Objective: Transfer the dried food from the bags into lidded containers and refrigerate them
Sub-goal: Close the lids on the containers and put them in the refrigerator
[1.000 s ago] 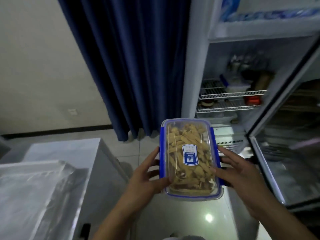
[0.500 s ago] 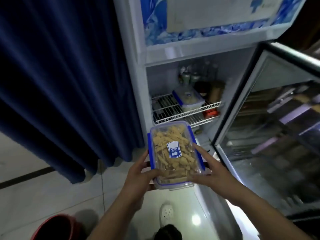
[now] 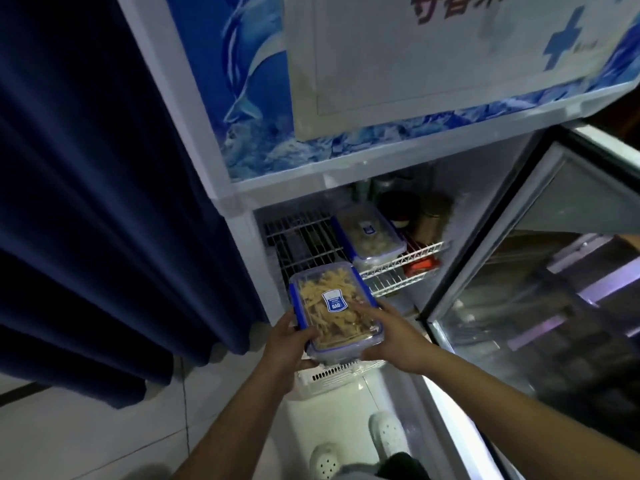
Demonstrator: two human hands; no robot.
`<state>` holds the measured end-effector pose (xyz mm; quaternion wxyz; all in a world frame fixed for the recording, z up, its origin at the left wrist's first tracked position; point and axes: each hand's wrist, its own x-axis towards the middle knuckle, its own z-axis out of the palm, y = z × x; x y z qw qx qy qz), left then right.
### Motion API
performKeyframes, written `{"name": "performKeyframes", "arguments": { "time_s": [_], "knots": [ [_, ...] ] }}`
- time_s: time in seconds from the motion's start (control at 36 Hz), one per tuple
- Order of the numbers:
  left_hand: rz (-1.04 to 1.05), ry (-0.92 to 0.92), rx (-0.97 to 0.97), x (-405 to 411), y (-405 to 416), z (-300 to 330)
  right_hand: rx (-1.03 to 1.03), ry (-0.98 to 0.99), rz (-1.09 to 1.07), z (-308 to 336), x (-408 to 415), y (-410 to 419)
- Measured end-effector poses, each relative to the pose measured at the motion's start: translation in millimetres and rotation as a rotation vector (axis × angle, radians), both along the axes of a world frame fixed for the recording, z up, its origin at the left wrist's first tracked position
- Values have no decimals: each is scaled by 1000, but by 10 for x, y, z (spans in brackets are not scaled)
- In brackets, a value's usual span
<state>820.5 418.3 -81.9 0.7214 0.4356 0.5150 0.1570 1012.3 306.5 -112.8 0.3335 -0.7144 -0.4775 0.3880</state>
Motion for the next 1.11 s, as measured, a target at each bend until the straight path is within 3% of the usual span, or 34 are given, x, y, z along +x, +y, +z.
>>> {"name": "performKeyframes", "arguments": {
  "time_s": [0.19, 0.33, 0.36, 0.47, 0.58, 0.69, 0.78, 0.89, 1.11],
  "knots": [
    [140, 28, -3, 366, 251, -101, -15, -32, 99, -127, 386, 438],
    [58, 76, 214, 642, 191, -204, 25, -70, 128, -193, 581, 701],
    [-30, 158, 347, 700, 176, -262, 23, -91, 133, -213, 616, 750],
    [-489, 814, 877, 869, 174, -584, 37, -182, 180, -319, 746, 921],
    [-575, 985, 993, 1045, 183, -725, 14, -219, 262, -386, 899, 1000],
    [-567, 1074, 948, 1198, 249, -713, 69, -503, 288, -346, 1097, 1041],
    [-578, 1092, 882, 1289, 331, -718, -59, -762, 307, -346, 1276, 1061],
    [-588, 1116, 850, 1369, 503, -729, -285, -786, 388, -423, 1510, 1086],
    [-736, 1117, 735, 1547, 834, -735, -298, -806, 435, -480, 1612, 1089]
  ]
}}
